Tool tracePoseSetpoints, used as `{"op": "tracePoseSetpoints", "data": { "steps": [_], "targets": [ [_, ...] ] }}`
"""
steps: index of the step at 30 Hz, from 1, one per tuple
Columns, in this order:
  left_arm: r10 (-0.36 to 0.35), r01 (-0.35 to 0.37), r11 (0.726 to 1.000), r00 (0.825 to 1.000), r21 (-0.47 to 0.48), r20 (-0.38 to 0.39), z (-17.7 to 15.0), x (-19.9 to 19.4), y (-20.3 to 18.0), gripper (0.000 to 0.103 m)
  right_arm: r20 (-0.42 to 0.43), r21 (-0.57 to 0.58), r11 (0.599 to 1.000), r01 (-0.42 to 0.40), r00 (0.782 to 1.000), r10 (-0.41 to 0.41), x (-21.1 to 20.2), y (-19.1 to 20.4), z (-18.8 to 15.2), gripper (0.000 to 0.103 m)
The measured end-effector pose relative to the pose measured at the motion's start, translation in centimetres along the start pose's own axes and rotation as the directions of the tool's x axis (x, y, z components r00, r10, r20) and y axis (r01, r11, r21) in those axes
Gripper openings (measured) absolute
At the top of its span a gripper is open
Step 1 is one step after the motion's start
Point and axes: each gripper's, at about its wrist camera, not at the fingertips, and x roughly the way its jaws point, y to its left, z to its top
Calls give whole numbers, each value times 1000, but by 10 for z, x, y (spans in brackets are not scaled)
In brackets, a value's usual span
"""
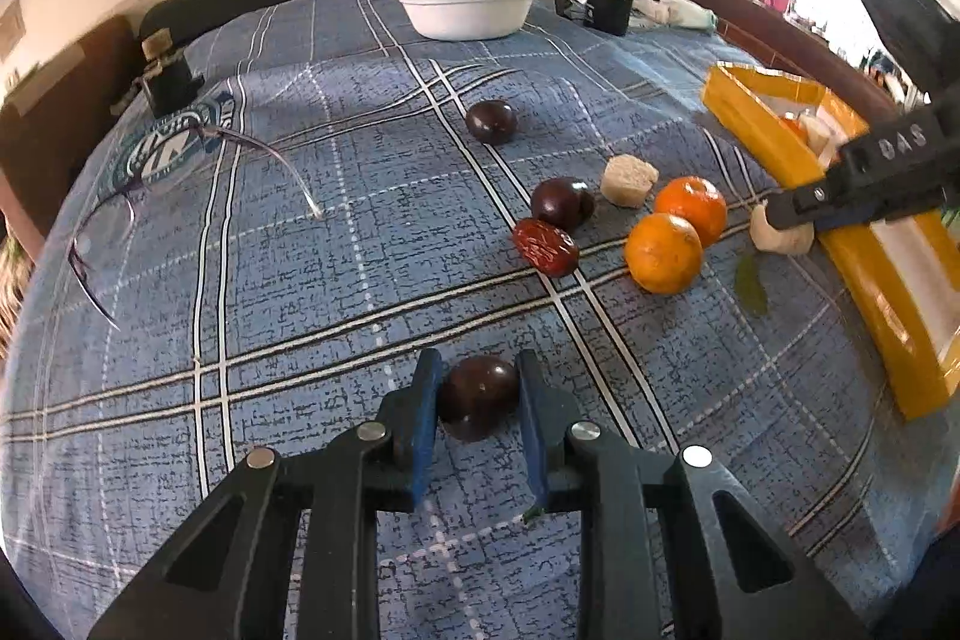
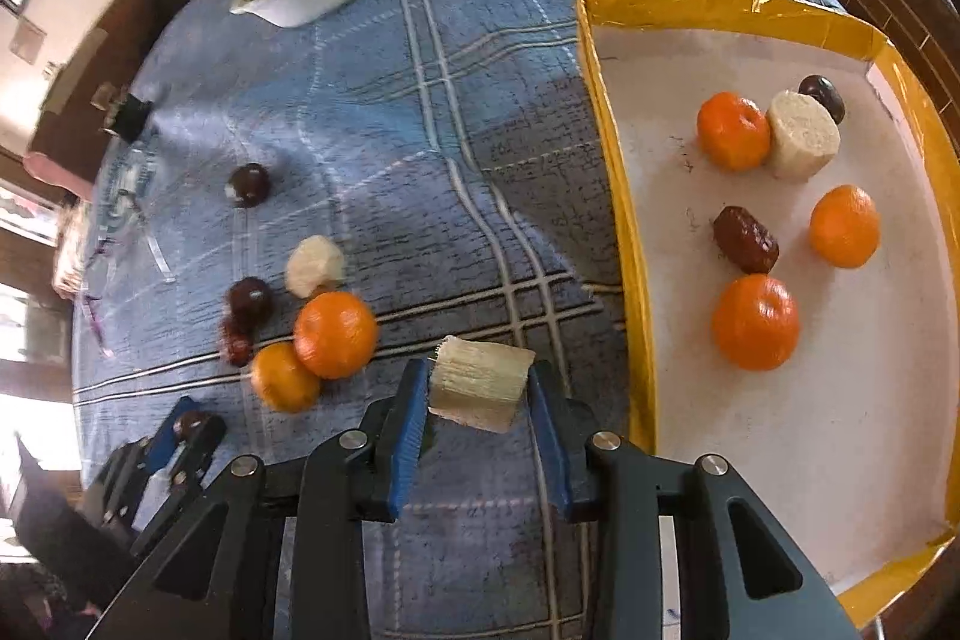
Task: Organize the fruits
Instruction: 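Grasp a dark plum with the left tool while the right tool grasps a white yam chunk, then carry the dark plum and white chunk over the yellow tray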
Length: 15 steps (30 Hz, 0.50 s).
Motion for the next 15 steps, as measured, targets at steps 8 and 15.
{"op": "tracePoseSetpoints", "data": {
  "steps": [8, 15],
  "targets": [
    [-51, 56, 992, 998, -113, 48, -4, -10, 22, 23, 85, -94, 994, -54, 994, 62, -30, 22, -27, 37],
    [-68, 75, 987, 996, -145, 56, -10, -23, 24, 23, 91, -139, 986, -93, 990, 106, -37, 29, -39, 37]
  ]
}}
